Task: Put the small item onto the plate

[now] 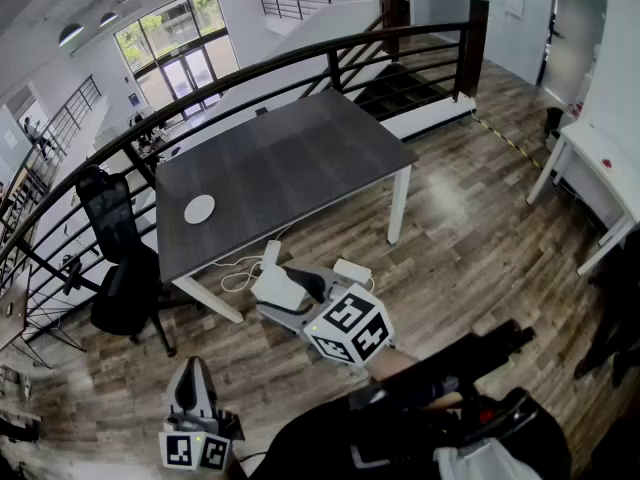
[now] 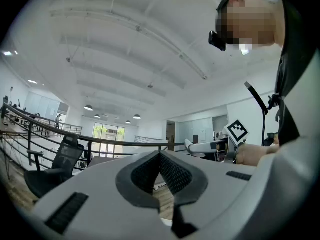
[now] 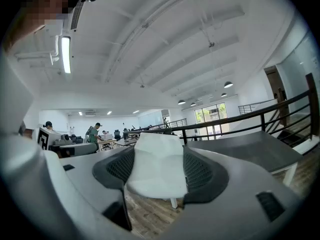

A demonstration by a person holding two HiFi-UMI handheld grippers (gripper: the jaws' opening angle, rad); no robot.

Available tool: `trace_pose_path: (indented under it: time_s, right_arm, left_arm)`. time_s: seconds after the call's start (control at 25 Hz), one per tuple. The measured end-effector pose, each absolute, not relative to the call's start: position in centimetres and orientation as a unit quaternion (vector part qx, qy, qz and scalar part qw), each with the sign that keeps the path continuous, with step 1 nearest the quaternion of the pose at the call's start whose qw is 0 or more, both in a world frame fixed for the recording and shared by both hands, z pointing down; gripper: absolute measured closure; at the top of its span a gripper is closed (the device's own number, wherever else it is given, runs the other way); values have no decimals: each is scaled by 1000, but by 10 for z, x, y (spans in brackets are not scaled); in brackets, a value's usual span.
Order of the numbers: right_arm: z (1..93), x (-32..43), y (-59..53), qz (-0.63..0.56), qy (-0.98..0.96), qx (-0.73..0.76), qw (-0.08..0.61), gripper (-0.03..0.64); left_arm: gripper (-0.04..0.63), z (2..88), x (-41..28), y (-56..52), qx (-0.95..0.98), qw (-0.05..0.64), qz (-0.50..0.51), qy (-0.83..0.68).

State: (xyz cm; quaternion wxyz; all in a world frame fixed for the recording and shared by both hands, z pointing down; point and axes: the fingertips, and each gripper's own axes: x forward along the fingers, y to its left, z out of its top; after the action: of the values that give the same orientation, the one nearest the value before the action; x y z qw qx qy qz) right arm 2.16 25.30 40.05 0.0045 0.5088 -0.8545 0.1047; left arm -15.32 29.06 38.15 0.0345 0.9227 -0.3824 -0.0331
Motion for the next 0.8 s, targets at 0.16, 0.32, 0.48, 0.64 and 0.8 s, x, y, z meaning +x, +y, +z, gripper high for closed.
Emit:
trace_pose_path:
  time_s: [0.16,0.32,0.48,0.64,0.8]
  right_arm:
    - [398,18,254,104,-856,507,4,305]
    - [395,20,259,103,-855,508,1,304]
    - [392,20,264,89,-854,512,4,305]
    - [391,19,267,88,-853,514,2,305]
    - [389,11,270,87,-855,510,4,305]
  left_arm:
    - [591,380,-156,292,923,37,-34,-382]
    - [591,380,-156,296,921,39,-35,-385]
    - [591,382,-156,299,921,38,-34,-385]
    - [591,382,-156,302,923,38,-33,-382]
    - [591,382,-160,304,924,40,-34,-379]
